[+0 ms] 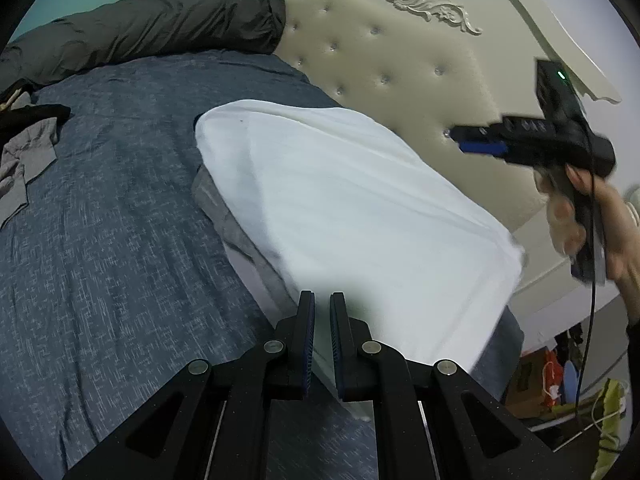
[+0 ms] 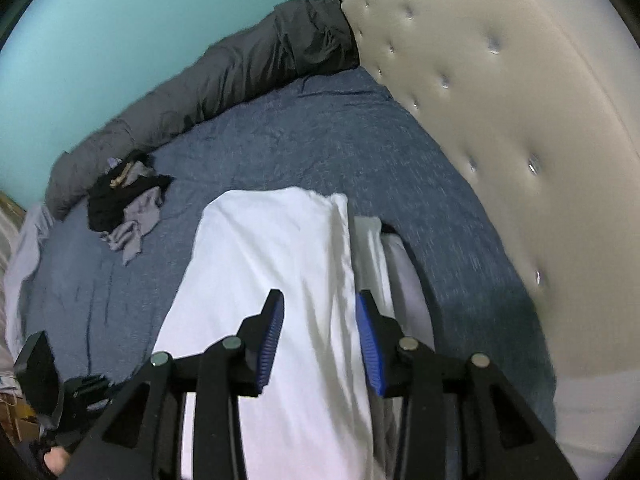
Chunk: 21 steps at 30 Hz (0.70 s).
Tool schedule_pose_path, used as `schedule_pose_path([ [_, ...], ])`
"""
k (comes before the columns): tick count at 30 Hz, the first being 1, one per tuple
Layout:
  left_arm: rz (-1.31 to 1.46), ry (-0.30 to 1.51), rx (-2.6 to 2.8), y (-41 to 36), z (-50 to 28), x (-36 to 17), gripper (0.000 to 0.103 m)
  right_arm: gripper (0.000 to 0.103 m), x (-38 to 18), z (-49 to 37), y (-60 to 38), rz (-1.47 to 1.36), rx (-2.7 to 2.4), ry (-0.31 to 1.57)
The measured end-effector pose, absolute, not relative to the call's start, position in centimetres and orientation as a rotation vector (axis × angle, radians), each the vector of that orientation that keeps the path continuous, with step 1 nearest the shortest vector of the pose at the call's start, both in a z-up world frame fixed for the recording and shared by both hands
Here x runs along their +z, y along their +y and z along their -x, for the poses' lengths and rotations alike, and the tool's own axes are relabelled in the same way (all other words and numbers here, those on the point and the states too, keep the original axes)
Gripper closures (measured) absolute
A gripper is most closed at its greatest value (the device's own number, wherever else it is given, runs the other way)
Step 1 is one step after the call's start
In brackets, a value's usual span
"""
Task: Fold clothes
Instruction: 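Open the left tool to release the polo while the right tool holds it, then press the polo's hem edge flat with the right tool and open it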
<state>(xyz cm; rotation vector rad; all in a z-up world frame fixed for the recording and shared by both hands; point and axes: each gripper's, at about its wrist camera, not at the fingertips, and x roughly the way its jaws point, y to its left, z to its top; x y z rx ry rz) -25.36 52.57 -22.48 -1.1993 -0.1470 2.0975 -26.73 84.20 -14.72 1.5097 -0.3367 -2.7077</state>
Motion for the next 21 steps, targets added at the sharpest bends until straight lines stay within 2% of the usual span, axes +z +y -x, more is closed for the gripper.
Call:
schedule_pose_path([
  [11, 1.172, -0.128, 2.087, 52.6, 26.0, -24.2, 0.095, 0.066, -16.8, 35.6, 83.1, -1.664, -2.672, -0.162],
  [16, 1.159, -0.117, 2.075, 52.6, 25.9, -24.4, 0.095, 0.066, -18.5, 37.7, 83.1, -1.713, -2.645, -0.147],
  [18, 1.152, -0.113, 2.076, 52.6, 26.0, -24.5, 0.095, 0.07, -19.2, 38.3, 82.9, -1.741, -2.628, -0.125],
  [20, 1.146, -0.108, 2.076, 52.6, 26.0, -24.6, 0.095, 0.086, -19.9, 38.8, 82.6, -1.754, -2.611, -0.117],
  [21, 1.144, -0.11, 2.074, 52.5, 26.0, -24.6, 0.095, 0.089, -20.1, 38.9, 82.4, -1.749, -2.608, -0.108],
])
